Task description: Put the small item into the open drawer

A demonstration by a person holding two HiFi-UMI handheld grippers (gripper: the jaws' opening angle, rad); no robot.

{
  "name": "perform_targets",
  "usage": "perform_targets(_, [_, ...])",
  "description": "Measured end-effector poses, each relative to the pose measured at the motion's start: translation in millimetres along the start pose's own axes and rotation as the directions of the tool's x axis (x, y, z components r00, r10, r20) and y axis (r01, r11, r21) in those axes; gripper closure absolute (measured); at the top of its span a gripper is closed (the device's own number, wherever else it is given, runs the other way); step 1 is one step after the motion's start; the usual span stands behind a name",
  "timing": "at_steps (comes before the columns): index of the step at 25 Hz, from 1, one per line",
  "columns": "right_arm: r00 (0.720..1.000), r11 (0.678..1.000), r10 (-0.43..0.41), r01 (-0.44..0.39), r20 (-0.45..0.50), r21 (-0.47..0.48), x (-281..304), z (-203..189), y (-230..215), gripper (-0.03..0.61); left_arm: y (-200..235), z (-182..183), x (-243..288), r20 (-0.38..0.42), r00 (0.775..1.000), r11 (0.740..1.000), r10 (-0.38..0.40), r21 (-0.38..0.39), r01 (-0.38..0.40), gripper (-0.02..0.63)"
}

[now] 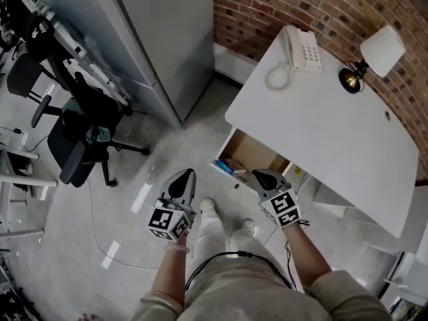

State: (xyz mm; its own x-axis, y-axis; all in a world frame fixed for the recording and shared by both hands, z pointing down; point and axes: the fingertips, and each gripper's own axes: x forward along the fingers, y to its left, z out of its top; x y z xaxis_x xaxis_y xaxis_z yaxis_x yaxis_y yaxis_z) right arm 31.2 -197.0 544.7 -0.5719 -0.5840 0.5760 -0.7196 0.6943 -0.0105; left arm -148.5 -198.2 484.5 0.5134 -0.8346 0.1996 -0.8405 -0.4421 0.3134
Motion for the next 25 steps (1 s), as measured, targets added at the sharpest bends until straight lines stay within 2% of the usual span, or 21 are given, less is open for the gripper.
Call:
perform_targets(11, [0.989, 0.998, -0.049, 0.043, 0.136, 0.047, -44, 49, -9, 0.574, -18, 46, -25, 0.088, 0.996, 0.999, 0.034, 0.031, -0.037, 0.607])
perform_targets(18, [0.977, 0.997, -0.052, 0.038, 0.208, 0.069, -68, 76, -12, 0.574, -27, 70, -38, 0.135, 0.989, 0.996, 0.056, 0.059, -0.065, 0.607])
perform_targets(25, [0.963, 0.998, -0.037, 0.024, 0.267, 0.052, -81, 99, -9, 0.574, -32, 89, -50, 0.17, 0.982, 0.992, 0.08, 0.084, -0.096, 0.607])
